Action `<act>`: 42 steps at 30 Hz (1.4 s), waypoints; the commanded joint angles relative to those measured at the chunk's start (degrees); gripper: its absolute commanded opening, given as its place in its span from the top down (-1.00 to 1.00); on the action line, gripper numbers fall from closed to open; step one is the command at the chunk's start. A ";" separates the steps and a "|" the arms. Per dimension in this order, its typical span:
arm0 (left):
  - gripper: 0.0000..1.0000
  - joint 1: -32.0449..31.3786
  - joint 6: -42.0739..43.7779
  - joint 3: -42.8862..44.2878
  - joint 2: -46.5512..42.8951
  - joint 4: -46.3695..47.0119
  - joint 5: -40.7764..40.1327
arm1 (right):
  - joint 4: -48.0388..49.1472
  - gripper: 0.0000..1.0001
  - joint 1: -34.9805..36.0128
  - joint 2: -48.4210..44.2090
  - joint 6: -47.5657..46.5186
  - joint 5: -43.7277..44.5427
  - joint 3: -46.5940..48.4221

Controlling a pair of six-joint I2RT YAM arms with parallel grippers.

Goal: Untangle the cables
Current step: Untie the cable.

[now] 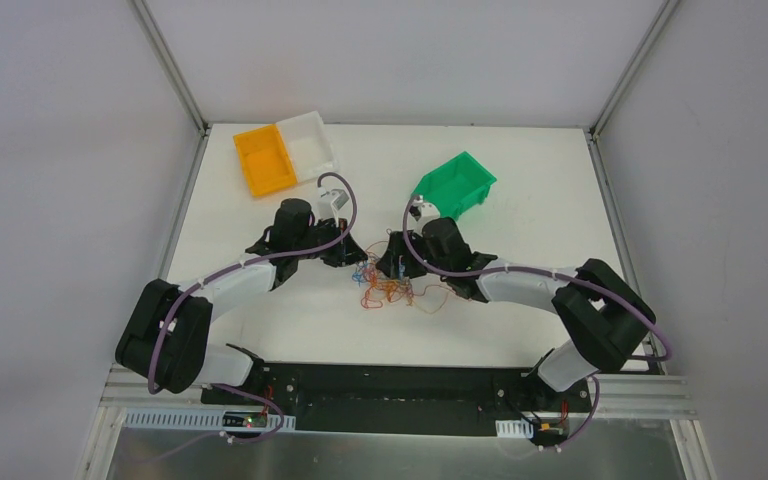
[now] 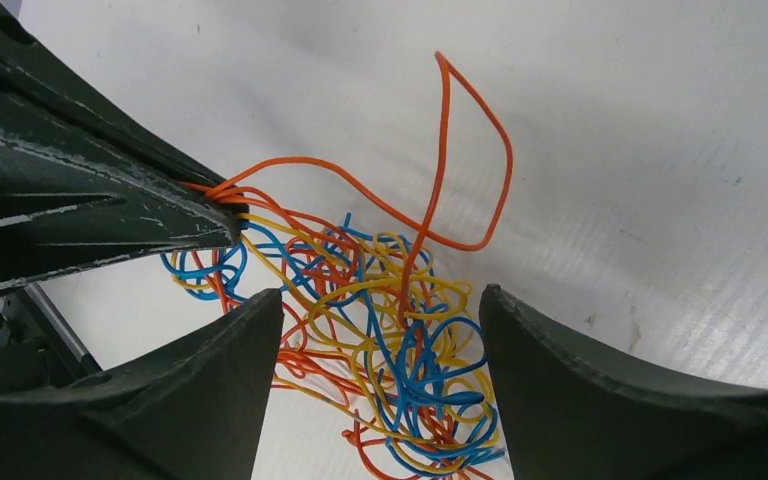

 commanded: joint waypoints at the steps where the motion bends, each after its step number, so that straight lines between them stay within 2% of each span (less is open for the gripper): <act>1: 1.00 -0.11 1.04 1.13 -0.58 1.30 0.83 | 0.58 -0.50 0.93 -2.51 -2.93 1.40 -0.21; 10: 1.00 -0.11 1.82 -0.02 -2.94 1.37 -1.06 | -7.77 -0.51 4.00 -3.07 -7.23 12.70 2.67; 21: 1.00 -0.11 2.59 -0.79 -4.41 0.75 -4.60 | -22.32 -0.54 9.08 7.96 -9.36 28.08 14.02; 25: 1.00 0.78 2.53 -1.23 -6.20 -1.00 -9.91 | -28.49 -0.61 7.76 11.36 -6.73 32.41 18.07; 30: 1.00 1.16 2.53 -3.32 -10.35 -2.86 -18.64 | -33.64 -0.62 1.10 11.74 0.29 33.25 19.33; 34: 1.00 1.21 1.20 -3.49 -13.78 -10.71 -36.83 | -34.96 -0.63 -5.43 9.46 6.50 30.48 17.23; 37: 1.00 1.29 -0.20 -3.61 -15.44 -14.19 -47.00 | -36.38 -0.62 -8.29 7.50 9.65 34.57 15.88; 42: 1.00 1.29 -0.33 -3.69 -15.36 -14.08 -47.74 | -37.17 -0.55 -9.70 4.98 11.81 39.85 14.74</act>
